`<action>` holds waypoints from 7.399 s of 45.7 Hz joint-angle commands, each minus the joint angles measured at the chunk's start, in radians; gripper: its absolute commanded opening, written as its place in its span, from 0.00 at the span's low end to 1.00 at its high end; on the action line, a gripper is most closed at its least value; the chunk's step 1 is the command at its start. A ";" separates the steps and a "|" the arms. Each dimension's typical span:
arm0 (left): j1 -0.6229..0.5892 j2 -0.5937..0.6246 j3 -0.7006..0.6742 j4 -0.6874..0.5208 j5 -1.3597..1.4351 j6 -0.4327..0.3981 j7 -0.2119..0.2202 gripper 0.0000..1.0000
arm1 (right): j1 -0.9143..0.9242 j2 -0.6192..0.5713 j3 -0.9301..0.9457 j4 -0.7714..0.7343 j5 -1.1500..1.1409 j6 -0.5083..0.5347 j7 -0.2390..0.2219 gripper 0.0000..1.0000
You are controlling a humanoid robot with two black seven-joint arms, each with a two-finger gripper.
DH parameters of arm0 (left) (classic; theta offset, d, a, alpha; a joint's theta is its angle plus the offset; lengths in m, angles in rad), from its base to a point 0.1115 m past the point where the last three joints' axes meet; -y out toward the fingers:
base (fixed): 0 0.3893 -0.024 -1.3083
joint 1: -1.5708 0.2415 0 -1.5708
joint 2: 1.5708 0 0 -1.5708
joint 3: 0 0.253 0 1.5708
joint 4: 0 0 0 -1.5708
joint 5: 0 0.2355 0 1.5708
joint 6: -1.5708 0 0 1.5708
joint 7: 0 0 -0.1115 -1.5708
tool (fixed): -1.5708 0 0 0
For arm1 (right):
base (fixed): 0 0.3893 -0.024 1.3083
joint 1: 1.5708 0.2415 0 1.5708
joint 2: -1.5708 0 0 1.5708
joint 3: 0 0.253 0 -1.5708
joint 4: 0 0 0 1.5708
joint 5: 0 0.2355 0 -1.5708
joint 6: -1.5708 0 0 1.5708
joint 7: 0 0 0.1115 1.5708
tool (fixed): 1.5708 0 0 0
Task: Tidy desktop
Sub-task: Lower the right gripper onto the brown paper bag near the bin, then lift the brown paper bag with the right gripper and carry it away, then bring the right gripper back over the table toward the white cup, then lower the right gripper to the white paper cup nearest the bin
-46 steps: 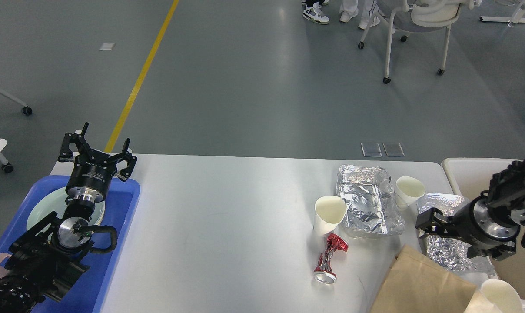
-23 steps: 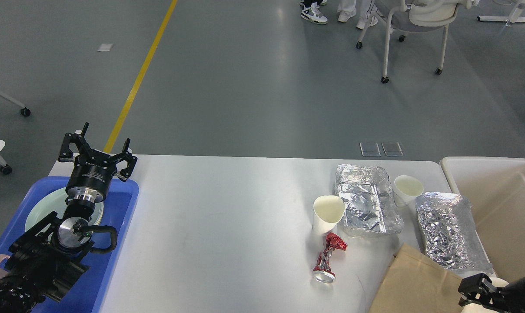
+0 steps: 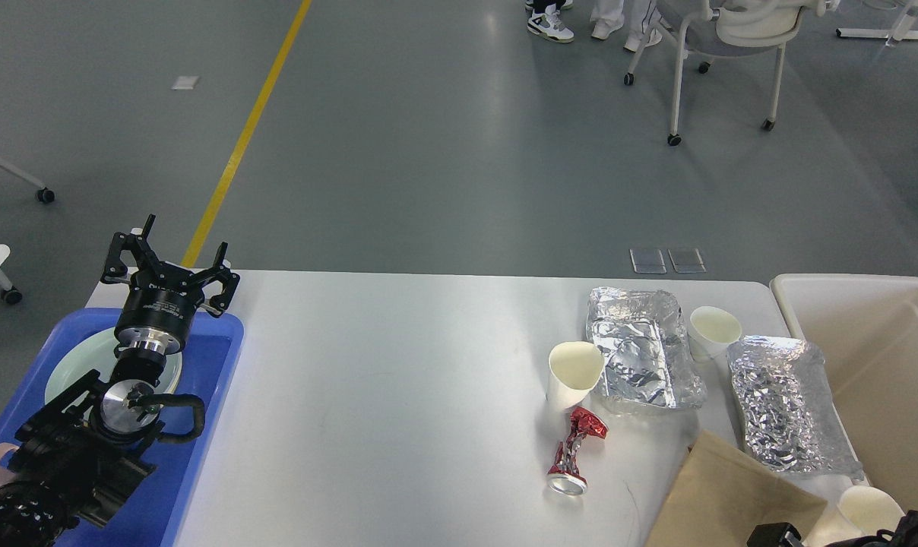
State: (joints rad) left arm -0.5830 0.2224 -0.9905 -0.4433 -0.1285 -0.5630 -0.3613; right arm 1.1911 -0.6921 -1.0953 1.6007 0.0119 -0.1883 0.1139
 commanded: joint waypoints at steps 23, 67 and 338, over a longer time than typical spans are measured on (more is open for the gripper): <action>0.000 0.000 0.000 -0.002 0.000 0.000 0.001 0.98 | -0.024 0.016 0.005 0.047 -0.004 -0.137 0.116 0.00; 0.000 0.000 0.000 0.000 0.001 0.000 0.001 0.98 | 0.470 -0.122 -0.186 0.145 -0.122 0.177 0.105 0.00; -0.001 0.000 0.000 0.000 0.000 0.000 -0.001 0.98 | -0.119 -0.270 0.103 -0.426 -0.375 0.313 0.099 0.91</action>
State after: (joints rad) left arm -0.5844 0.2224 -0.9909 -0.4434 -0.1281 -0.5630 -0.3612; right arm 1.1176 -0.9818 -0.9944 1.1792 -0.3736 0.1952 0.1759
